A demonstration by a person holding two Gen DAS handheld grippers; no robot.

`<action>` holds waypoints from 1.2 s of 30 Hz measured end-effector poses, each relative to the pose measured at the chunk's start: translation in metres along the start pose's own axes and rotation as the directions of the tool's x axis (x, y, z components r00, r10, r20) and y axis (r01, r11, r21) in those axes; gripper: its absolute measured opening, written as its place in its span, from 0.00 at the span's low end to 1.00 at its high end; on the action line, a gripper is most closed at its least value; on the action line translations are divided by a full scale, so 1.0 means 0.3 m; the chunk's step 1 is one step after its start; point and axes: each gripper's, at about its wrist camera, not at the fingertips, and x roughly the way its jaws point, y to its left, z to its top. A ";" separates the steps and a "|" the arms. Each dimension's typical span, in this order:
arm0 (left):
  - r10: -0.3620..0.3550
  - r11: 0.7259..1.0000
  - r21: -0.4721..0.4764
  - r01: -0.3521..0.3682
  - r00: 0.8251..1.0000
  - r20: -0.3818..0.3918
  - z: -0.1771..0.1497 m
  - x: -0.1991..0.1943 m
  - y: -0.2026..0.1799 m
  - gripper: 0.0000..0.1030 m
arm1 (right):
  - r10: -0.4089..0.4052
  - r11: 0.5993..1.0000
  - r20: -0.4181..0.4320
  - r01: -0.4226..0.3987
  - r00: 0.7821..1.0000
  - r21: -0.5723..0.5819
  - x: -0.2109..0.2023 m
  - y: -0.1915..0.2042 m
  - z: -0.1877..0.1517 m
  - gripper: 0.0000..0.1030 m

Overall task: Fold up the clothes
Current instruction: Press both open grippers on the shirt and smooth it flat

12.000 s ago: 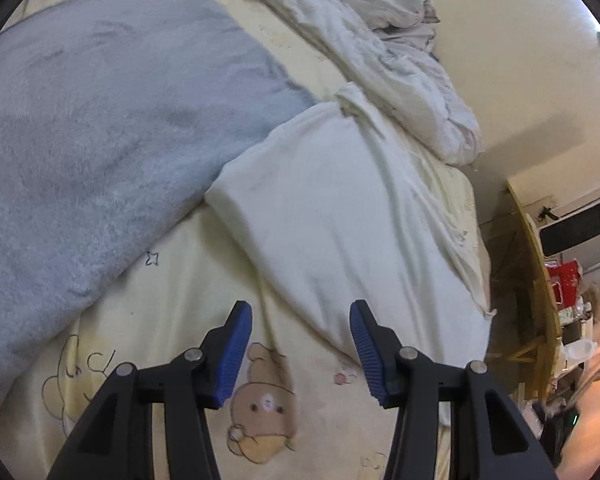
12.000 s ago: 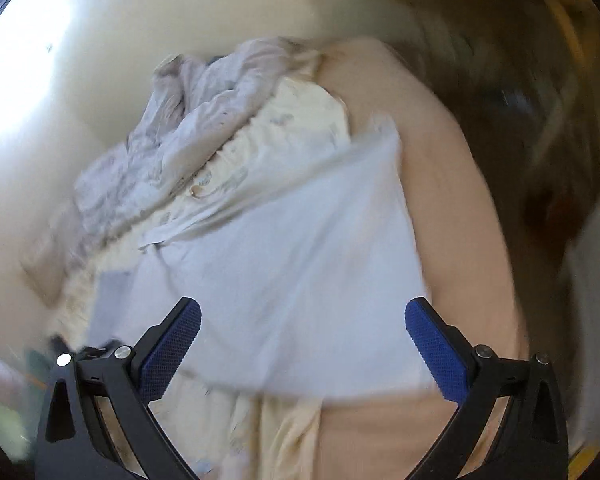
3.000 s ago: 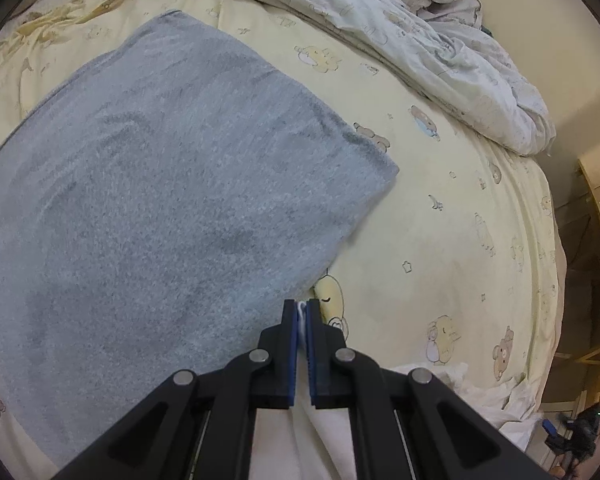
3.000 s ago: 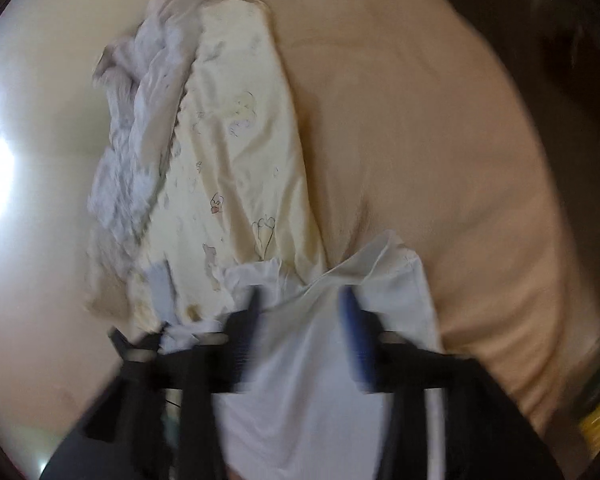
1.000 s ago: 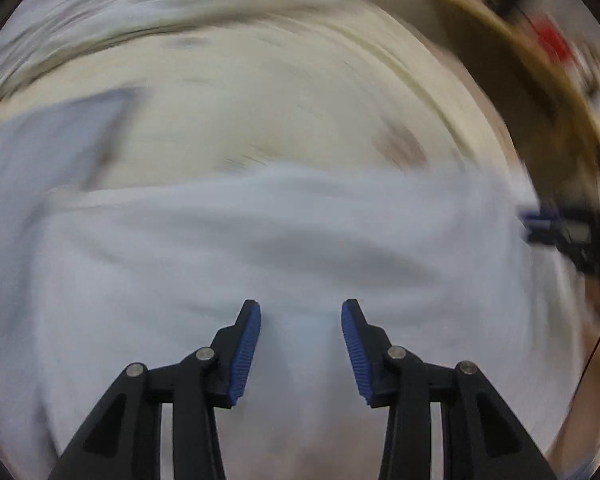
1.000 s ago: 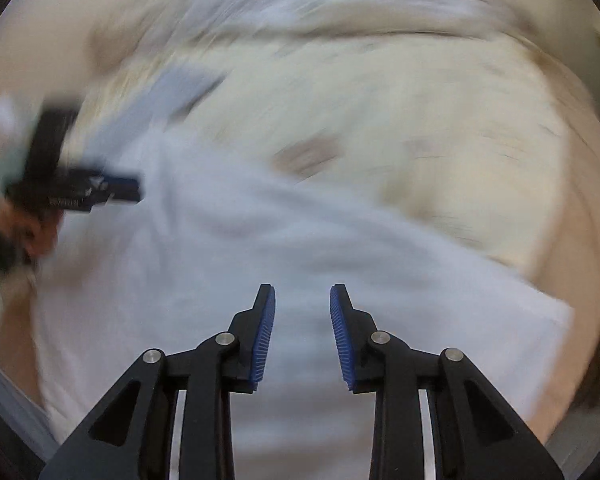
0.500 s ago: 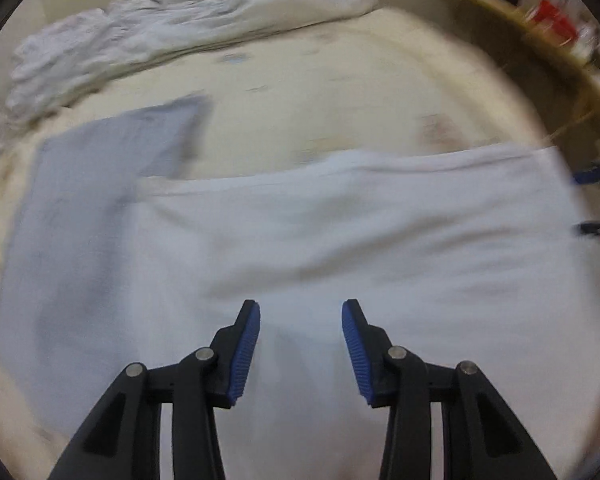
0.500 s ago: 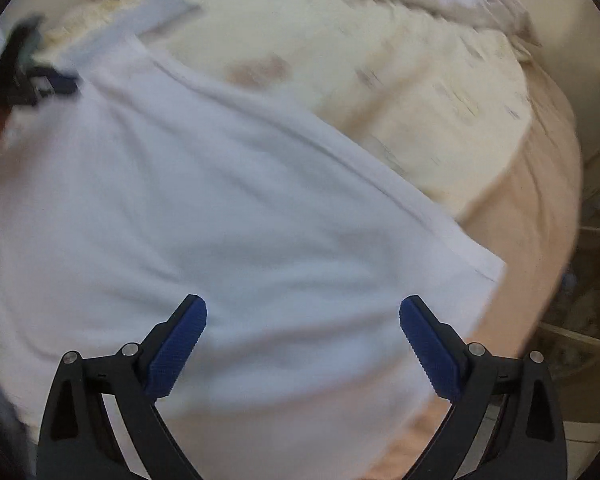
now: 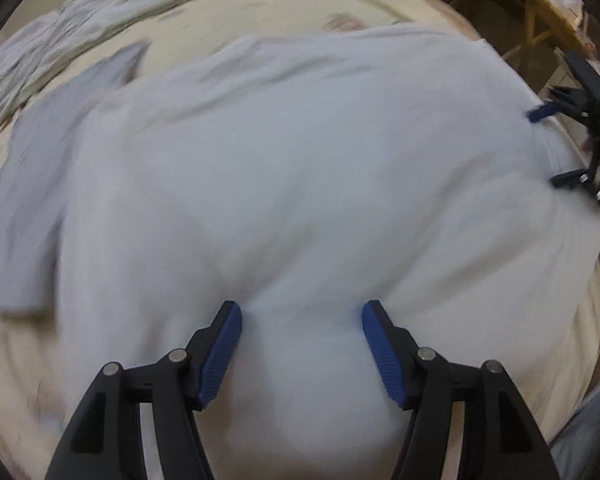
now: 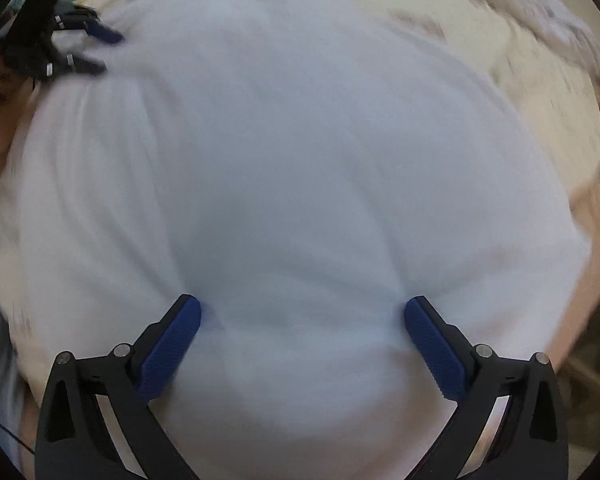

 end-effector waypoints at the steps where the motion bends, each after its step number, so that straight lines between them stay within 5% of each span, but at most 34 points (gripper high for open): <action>1: 0.014 1.000 -0.019 -0.014 1.000 -0.016 -0.022 -0.012 0.028 0.63 | -0.004 1.000 -0.017 0.004 1.000 0.008 -0.009 -0.010 -0.043 0.99; 6: 0.092 0.987 -0.124 -0.098 0.994 -0.054 -0.068 -0.111 0.094 0.63 | -0.092 0.993 -0.069 0.097 0.993 0.074 -0.091 -0.008 -0.138 0.99; 8: 0.043 0.986 -0.160 -0.040 0.999 0.015 -0.047 -0.169 0.063 0.63 | -0.089 0.990 -0.007 0.089 0.996 0.107 -0.156 0.033 -0.114 0.99; 11: -0.075 0.988 -0.126 0.089 0.990 0.116 0.016 -0.205 -0.073 0.63 | -0.018 0.987 0.132 -0.004 0.991 0.163 -0.209 0.126 -0.021 0.99; 13: -0.066 0.995 -0.062 0.072 0.994 0.091 0.047 -0.161 -0.180 0.63 | 0.030 0.979 0.202 -0.070 0.979 0.192 -0.208 0.199 0.049 0.99; 15: -0.031 0.999 -0.013 0.032 0.998 0.045 0.047 -0.098 -0.302 0.63 | 0.010 0.983 0.197 -0.046 0.980 0.179 -0.170 0.304 0.089 0.99; 19: 0.013 1.000 -0.026 -0.014 1.000 -0.023 -0.035 -0.033 -0.325 0.65 | -0.016 0.990 0.090 0.004 0.996 0.138 -0.076 0.336 -0.035 0.99; 25: 0.002 0.991 -0.132 -0.008 0.999 -0.048 -0.114 -0.078 -0.211 0.66 | 0.016 0.964 0.077 -0.036 0.997 0.265 -0.157 0.246 -0.242 1.00; 29: -0.032 0.975 -0.216 0.050 0.996 0.088 -0.117 -0.160 -0.176 0.66 | -0.009 0.948 0.132 -0.033 0.991 0.317 -0.251 0.216 -0.300 1.00; 33: -0.050 0.951 -0.274 0.141 0.948 0.313 -0.118 -0.264 -0.133 0.66 | -0.045 0.891 0.318 -0.107 0.947 0.442 -0.386 0.144 -0.389 1.00; 36: 0.026 0.899 -0.428 0.097 0.962 0.272 -0.094 -0.178 -0.093 0.67 | -0.113 0.796 0.283 -0.084 0.952 0.600 -0.344 0.042 -0.456 1.00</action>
